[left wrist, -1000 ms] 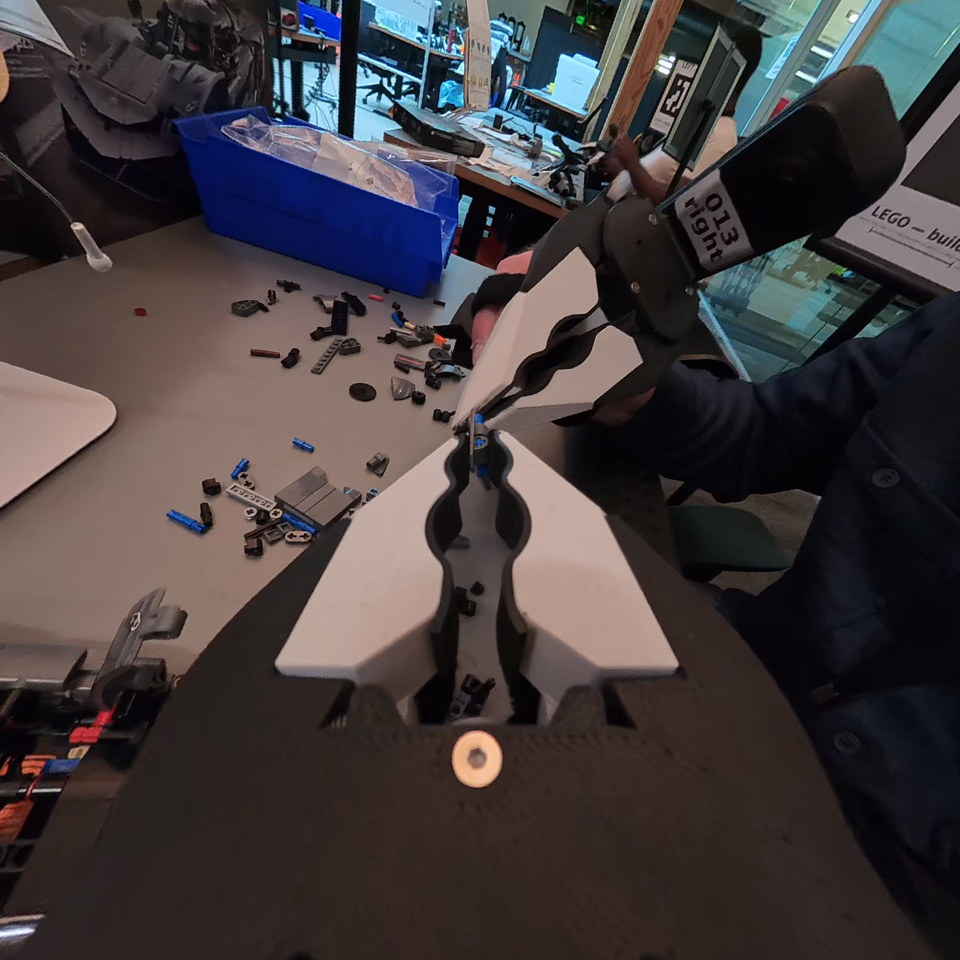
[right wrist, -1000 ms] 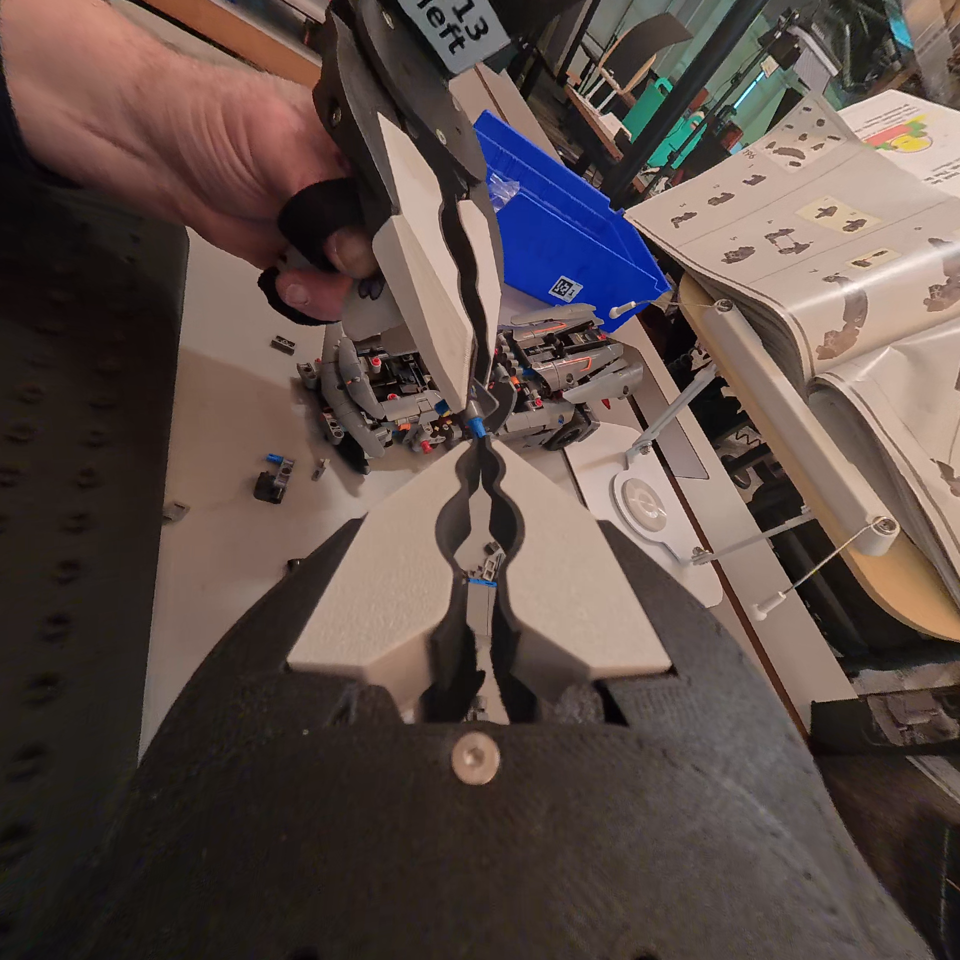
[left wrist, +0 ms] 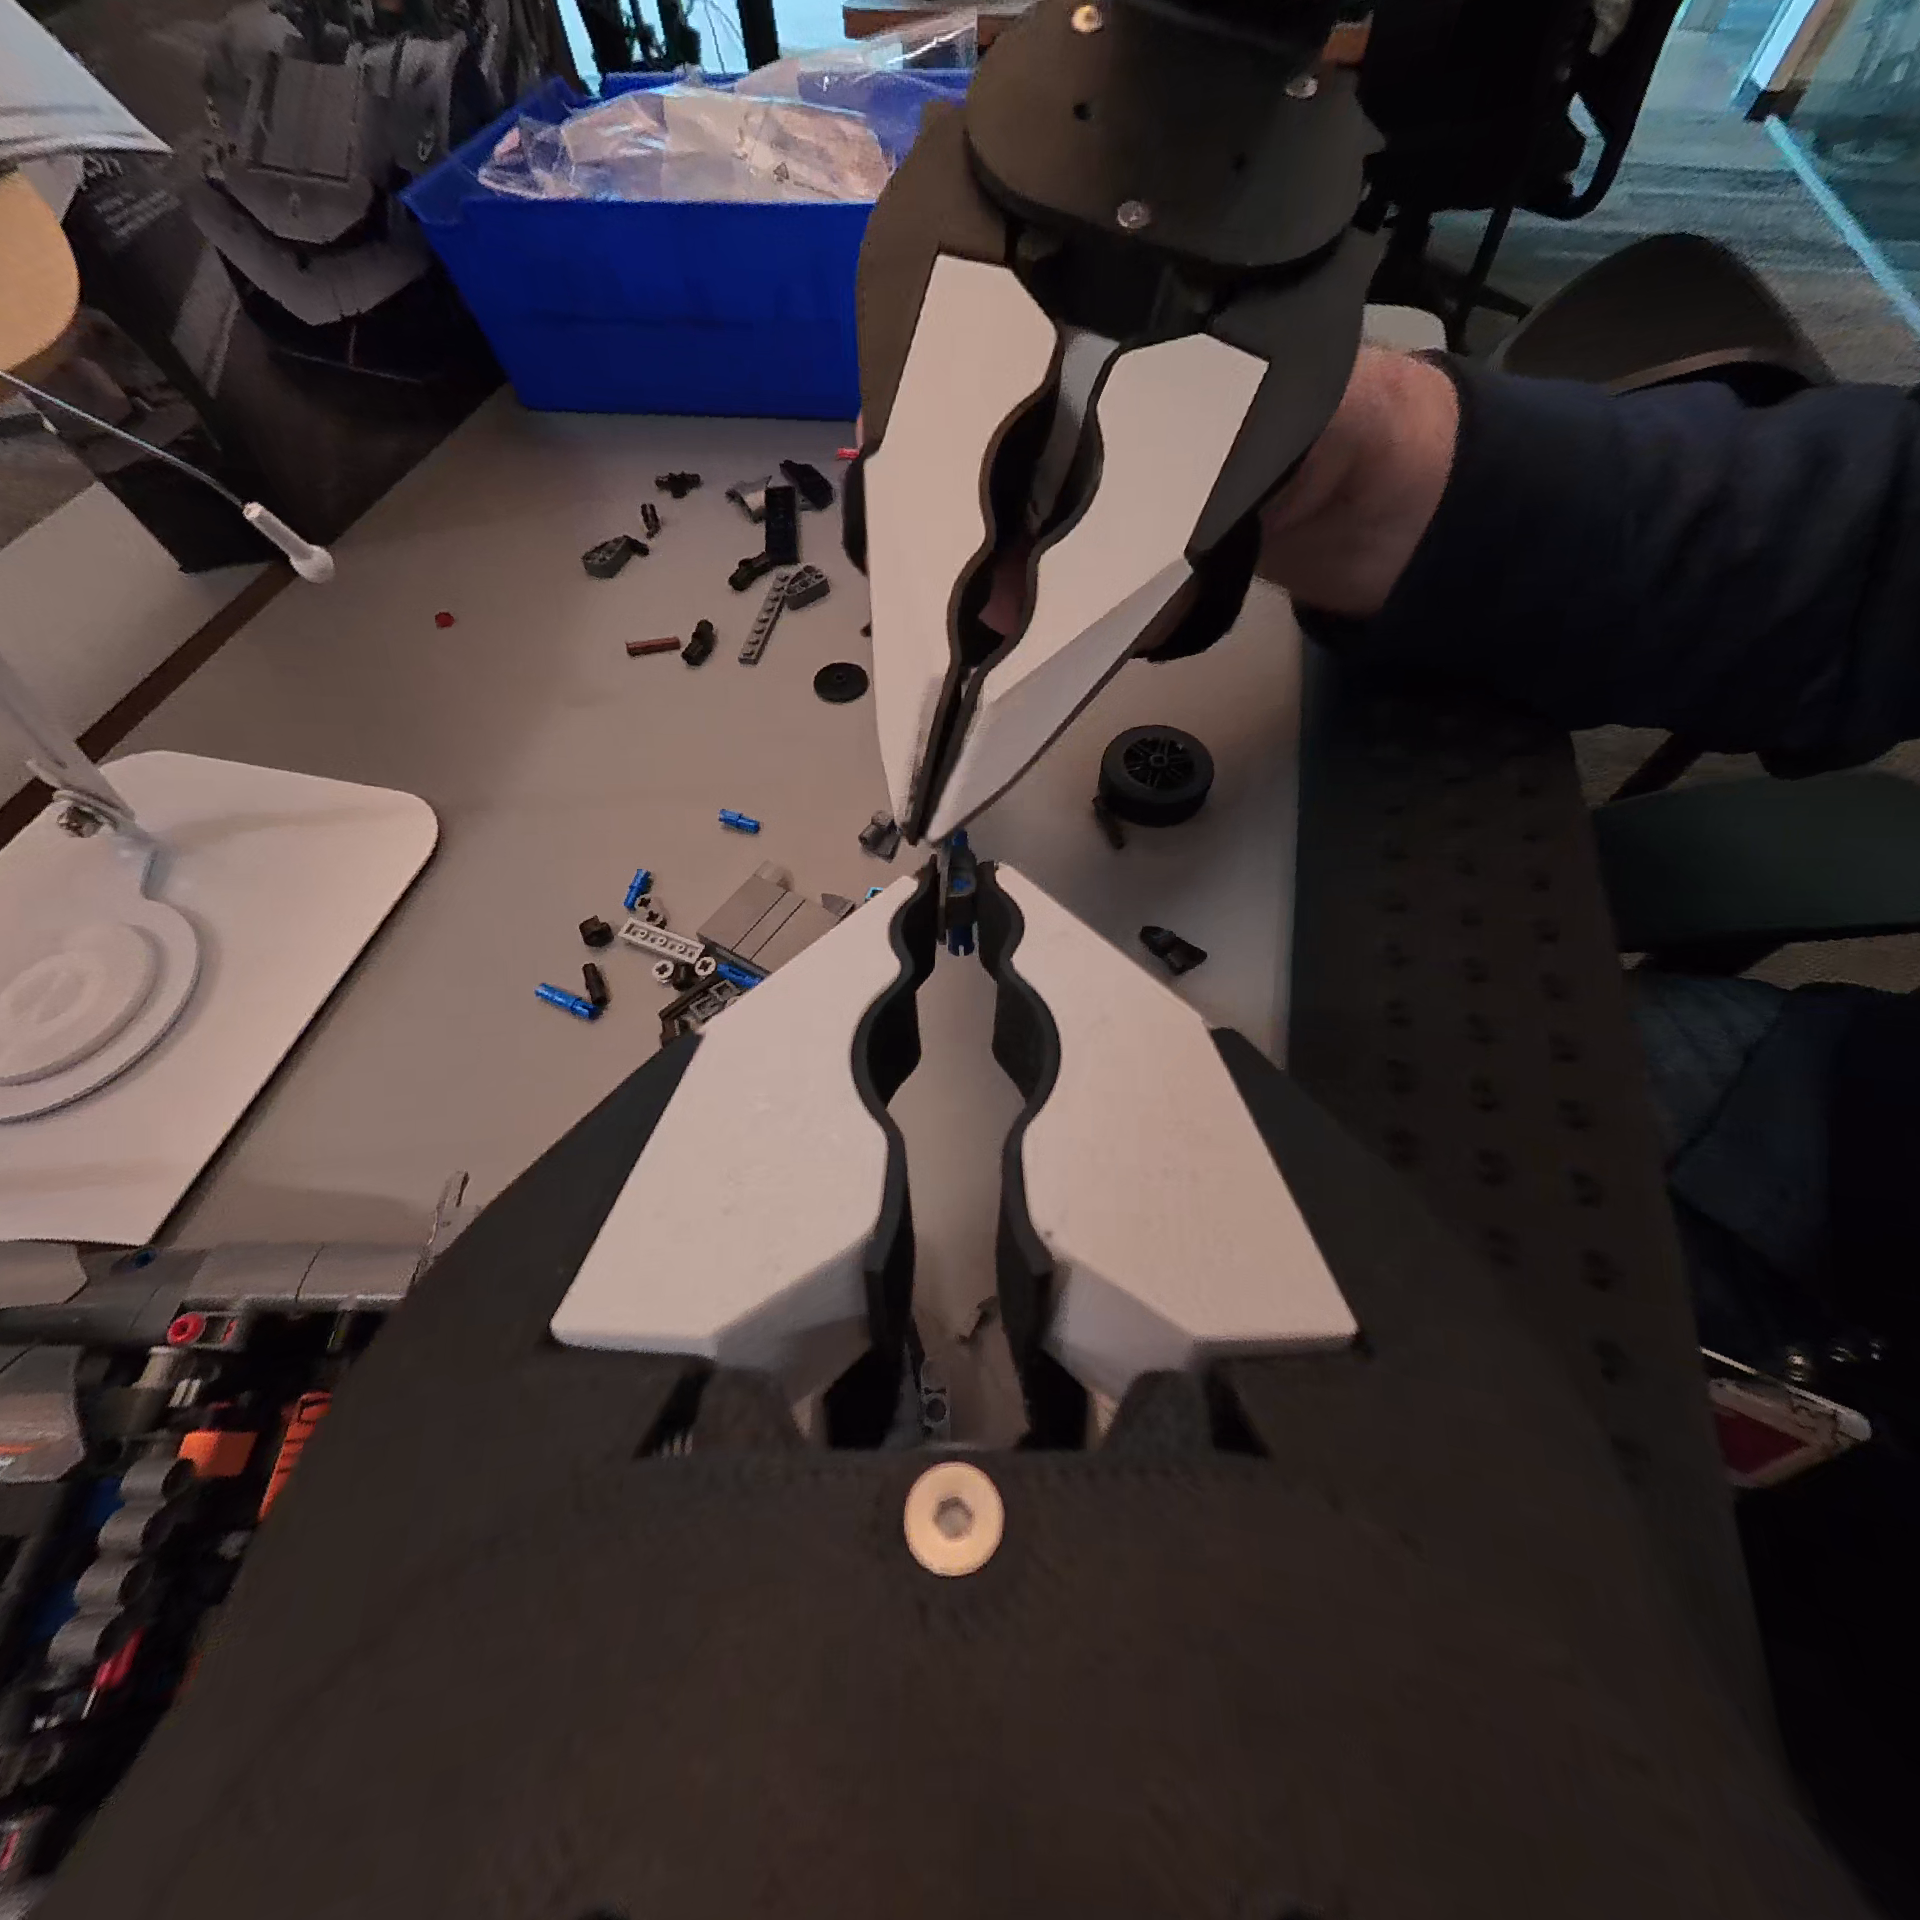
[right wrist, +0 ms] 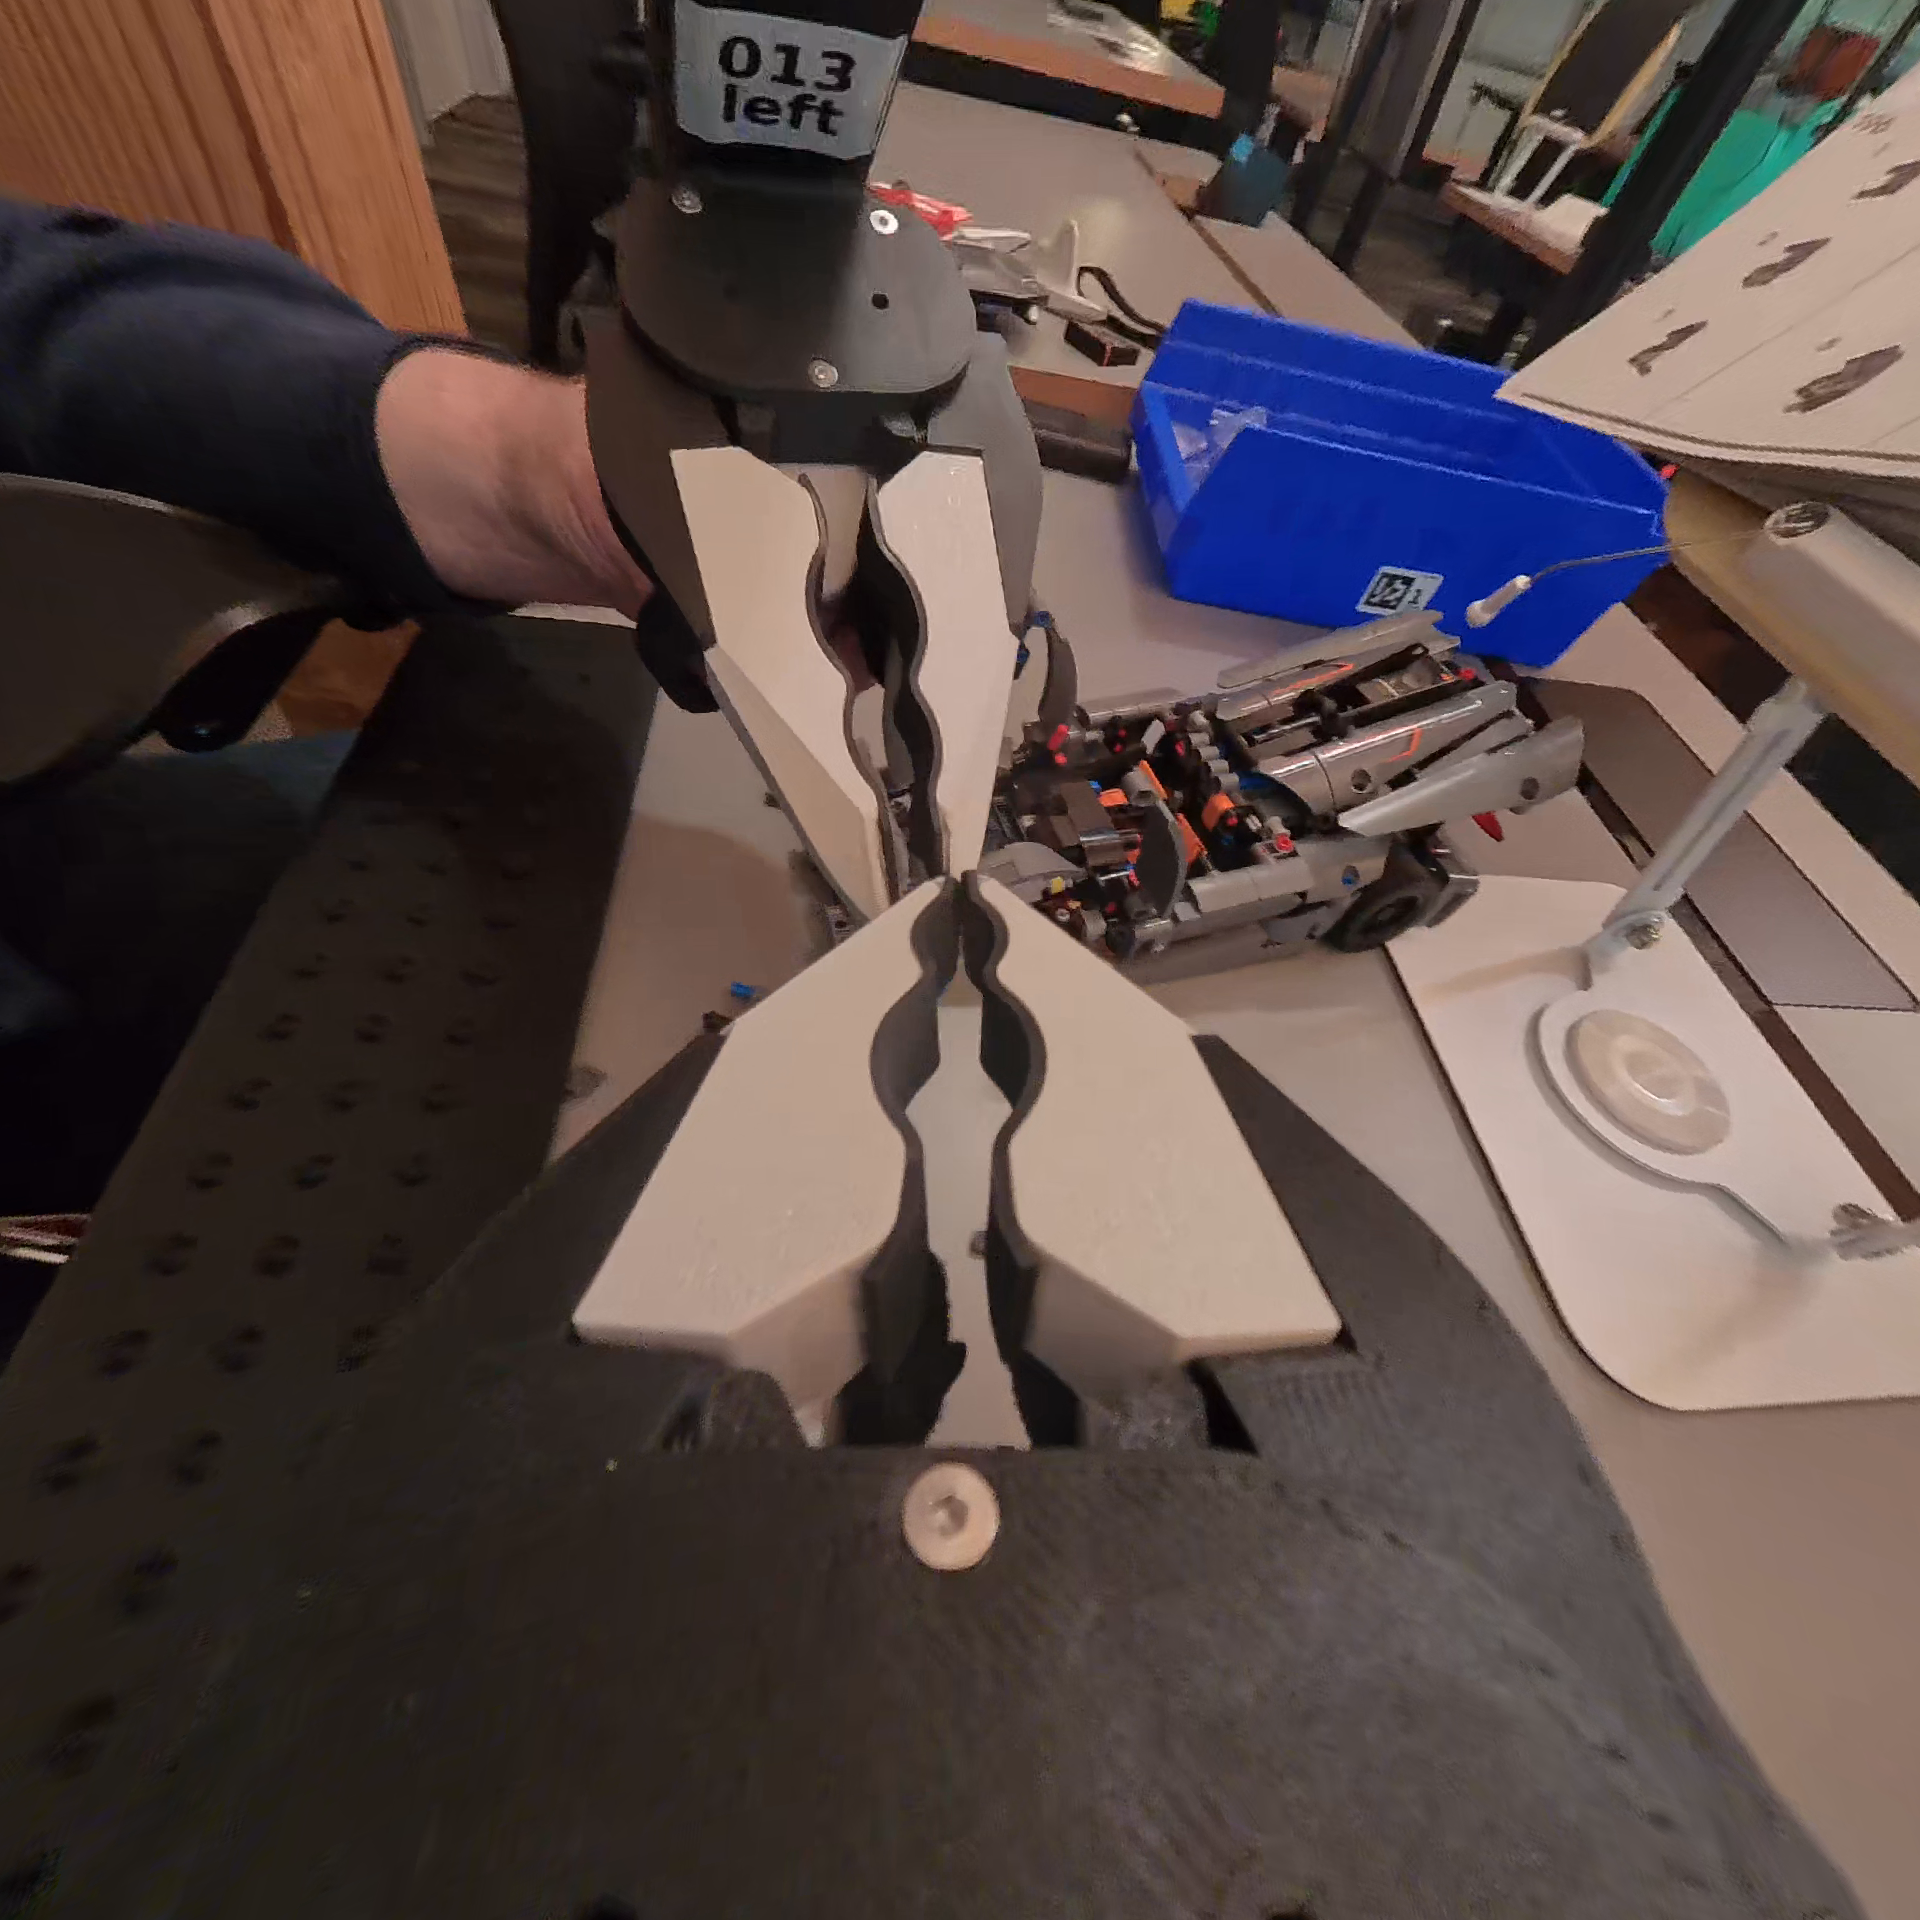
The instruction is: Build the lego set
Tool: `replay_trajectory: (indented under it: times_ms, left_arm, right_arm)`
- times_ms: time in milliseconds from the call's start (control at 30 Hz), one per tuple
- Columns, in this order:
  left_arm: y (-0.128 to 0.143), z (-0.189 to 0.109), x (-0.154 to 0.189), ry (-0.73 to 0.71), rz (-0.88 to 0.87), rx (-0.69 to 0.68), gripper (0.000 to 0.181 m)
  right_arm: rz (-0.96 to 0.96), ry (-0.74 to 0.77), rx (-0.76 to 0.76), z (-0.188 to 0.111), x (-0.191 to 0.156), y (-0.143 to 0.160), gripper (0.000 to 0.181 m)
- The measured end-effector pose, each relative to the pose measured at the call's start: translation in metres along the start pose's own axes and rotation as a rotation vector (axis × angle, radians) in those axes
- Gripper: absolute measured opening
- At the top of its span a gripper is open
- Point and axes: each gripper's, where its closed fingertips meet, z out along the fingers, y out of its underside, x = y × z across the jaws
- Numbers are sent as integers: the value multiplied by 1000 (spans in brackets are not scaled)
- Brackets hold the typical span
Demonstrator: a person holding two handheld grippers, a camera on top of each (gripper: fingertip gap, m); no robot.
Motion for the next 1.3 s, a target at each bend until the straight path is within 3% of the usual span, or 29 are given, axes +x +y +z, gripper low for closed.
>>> replay_trajectory:
  times_ms: [400,633,1300]
  left_arm:
    - [6,4,3,-4,44,-37,5]
    - [-3,-1,2,19,8,28,5]
    - [4,6,3,17,28,-6,5]
  right_arm:
    - [54,-24,-14,10,3,6,0]
    - [126,-58,67,3,4,-1,1]
    - [128,-132,18,-6,-4,9,2]
